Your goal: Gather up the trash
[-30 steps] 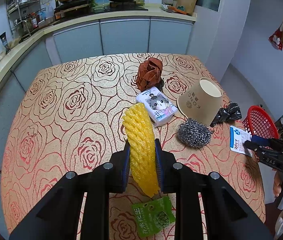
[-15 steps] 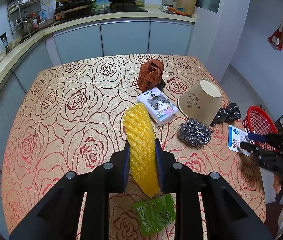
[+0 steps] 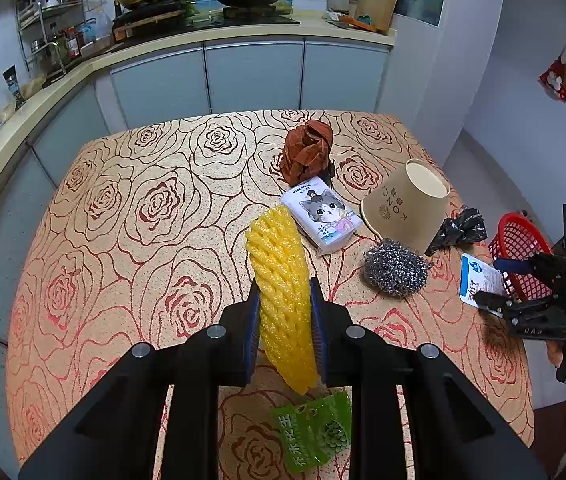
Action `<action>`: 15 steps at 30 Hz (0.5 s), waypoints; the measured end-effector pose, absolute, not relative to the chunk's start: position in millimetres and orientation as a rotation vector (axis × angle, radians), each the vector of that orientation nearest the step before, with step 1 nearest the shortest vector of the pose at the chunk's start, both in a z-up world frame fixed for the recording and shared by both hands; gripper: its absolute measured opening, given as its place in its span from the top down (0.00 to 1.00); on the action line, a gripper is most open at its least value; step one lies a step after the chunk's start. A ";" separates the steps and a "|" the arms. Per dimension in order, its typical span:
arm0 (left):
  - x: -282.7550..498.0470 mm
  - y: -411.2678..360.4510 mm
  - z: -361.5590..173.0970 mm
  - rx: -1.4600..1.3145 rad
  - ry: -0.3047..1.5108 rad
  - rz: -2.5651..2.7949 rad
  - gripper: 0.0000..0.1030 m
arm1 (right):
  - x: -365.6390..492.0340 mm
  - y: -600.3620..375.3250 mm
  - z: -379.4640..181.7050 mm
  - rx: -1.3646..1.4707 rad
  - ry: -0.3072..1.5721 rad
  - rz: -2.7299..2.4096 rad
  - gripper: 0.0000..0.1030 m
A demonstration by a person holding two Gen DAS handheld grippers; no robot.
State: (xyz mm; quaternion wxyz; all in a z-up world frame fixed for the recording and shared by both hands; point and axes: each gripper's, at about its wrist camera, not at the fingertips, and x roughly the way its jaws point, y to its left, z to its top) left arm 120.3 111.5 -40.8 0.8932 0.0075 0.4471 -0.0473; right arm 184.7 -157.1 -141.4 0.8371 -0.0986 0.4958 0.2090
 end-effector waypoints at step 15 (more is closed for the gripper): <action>114.0 109.4 -36.9 0.019 0.920 -0.122 0.80 | 140.1 -121.4 -137.9 -0.315 1.070 0.547 0.31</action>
